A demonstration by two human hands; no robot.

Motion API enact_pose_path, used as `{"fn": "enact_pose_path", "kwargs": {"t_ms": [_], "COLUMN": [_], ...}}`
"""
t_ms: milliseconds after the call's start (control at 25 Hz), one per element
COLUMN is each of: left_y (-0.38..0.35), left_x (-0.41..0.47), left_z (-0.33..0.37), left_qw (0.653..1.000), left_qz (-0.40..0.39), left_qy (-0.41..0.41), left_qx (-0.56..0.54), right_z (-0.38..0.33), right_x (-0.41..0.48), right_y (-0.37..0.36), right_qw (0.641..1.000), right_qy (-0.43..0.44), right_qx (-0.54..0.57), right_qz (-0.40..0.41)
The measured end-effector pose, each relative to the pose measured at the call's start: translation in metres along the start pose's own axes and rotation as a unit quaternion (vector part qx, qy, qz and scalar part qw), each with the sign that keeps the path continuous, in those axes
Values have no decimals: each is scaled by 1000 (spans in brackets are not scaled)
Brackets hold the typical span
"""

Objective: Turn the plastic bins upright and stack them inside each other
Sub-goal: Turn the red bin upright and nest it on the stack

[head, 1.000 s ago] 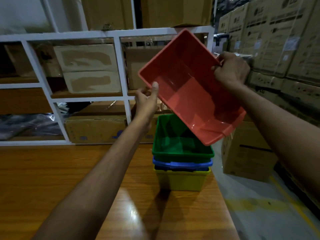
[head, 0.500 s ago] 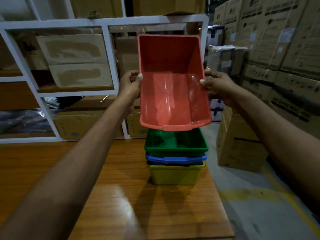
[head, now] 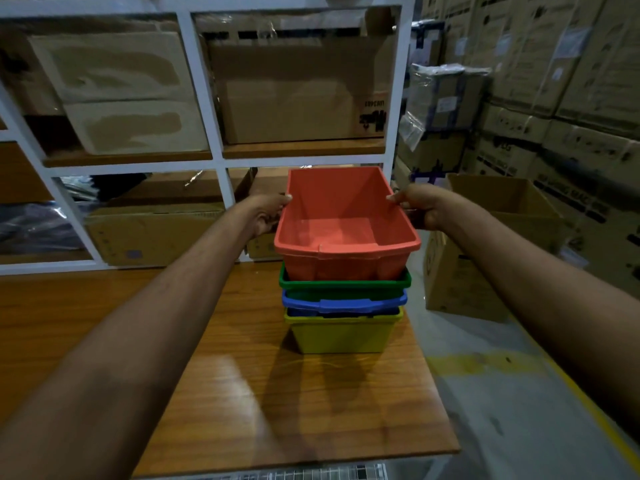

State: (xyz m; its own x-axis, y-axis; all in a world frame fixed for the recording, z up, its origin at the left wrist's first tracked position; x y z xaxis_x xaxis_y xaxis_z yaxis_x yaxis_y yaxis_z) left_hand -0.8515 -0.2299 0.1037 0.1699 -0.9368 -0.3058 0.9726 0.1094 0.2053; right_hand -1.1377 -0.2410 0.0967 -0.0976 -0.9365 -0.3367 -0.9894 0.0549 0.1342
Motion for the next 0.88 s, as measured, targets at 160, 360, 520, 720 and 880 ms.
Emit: {"fn": "enact_pose_path", "kwargs": {"t_ms": [160, 360, 520, 720, 880], "left_y": [-5, -5, 4, 12, 18], "left_x": [-1, -13, -33, -74, -131], "left_z": [-16, -31, -34, -39, -54], "left_qw": [1000, 1000, 995, 977, 961], "left_qz": [-10, -20, 42, 57, 45], "left_qy": [15, 16, -60, -193, -269], "left_qx": [22, -15, -73, -65, -43], "right_z": [17, 32, 34, 36, 52], "right_x": [-4, -19, -38, -92, -156], "right_y": [-4, -3, -2, -14, -33], "right_qw": [999, 998, 981, 916, 879], "right_qy": [-28, -15, 93, 278, 380], "right_qx": [-10, -21, -75, -169, -188], "right_qz": [17, 54, 153, 236, 218]}}
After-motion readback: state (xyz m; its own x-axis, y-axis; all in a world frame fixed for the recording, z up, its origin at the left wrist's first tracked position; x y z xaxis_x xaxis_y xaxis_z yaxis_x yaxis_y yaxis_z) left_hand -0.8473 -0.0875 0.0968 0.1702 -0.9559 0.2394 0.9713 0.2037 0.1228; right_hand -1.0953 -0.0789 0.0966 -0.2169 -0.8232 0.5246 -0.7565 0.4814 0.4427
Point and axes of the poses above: each hand's wrist, its own x-axis towards the middle knuckle, its own y-axis out of the back of the hand, z = x × y, the point moved 4 cm from there along x, towards the middle knuckle, and after that the axes turned 3 degrees about y, right-handed, at the moved point
